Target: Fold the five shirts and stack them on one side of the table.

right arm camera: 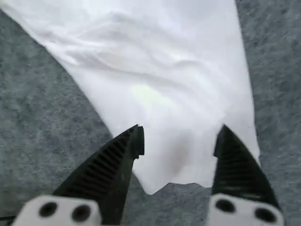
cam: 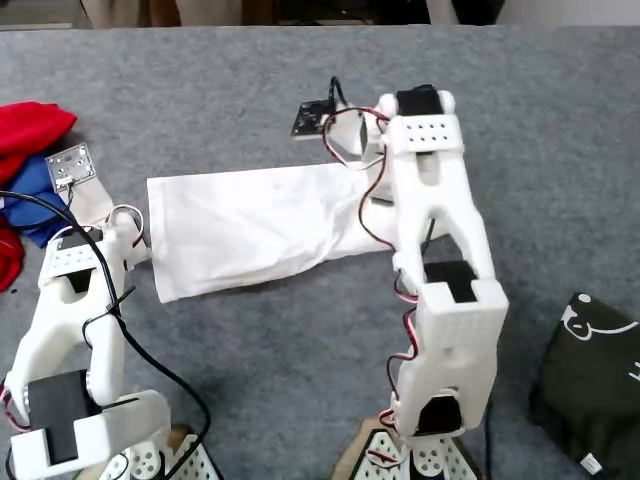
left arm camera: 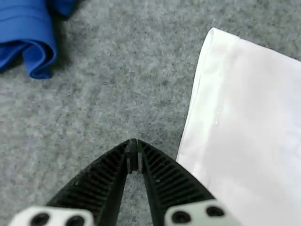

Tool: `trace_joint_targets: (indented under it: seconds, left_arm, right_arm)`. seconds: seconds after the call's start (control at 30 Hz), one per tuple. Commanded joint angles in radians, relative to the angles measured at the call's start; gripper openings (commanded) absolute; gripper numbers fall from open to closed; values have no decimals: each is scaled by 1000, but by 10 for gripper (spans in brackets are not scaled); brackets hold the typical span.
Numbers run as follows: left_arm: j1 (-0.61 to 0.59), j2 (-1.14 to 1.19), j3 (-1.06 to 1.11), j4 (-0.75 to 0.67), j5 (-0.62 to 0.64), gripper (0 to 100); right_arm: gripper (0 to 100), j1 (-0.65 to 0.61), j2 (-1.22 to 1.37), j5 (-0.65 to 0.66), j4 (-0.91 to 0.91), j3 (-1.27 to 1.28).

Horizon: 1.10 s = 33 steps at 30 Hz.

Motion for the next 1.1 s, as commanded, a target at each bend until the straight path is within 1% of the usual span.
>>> trace_joint_targets:
  seconds: [0.0,0.07,0.2,0.4,0.5,0.63,0.77,0.9,0.93,1.0,1.07]
  left_arm:
    - [-6,-2,-51,5,-3,25]
    - [-6,-2,-51,5,-3,25]
    - [-6,-4,-49,5,-3,25]
    - [-6,-5,-48,5,-3,25]
    - [-6,-5,-48,5,-3,25]
    - [-6,-5,-48,5,-3,25]
    - [-6,-4,-48,5,-3,25]
    - [-6,-4,-51,6,-2,27]
    - [-6,-5,-51,6,-2,39]
    - [-11,-8,-52,8,5,92]
    - [-11,-10,-75,38,6,160]
  right_arm:
    - [0,10,-96,-81,86,-47]
    - [38,-5,-96,-149,91,-47]
    - [6,-62,-42,-213,6,-1]
    - [6,-166,147,-316,-150,25]
    - [6,-199,226,-345,-206,-44]
    - [6,-206,325,-373,-207,-209]
    - [6,-199,415,-367,-120,-346]
    - [5,-159,395,-368,92,-533]
    - [5,-140,377,-368,143,-595]
    - [5,-94,340,-368,213,-710]
    - [5,-39,291,-381,213,-759]
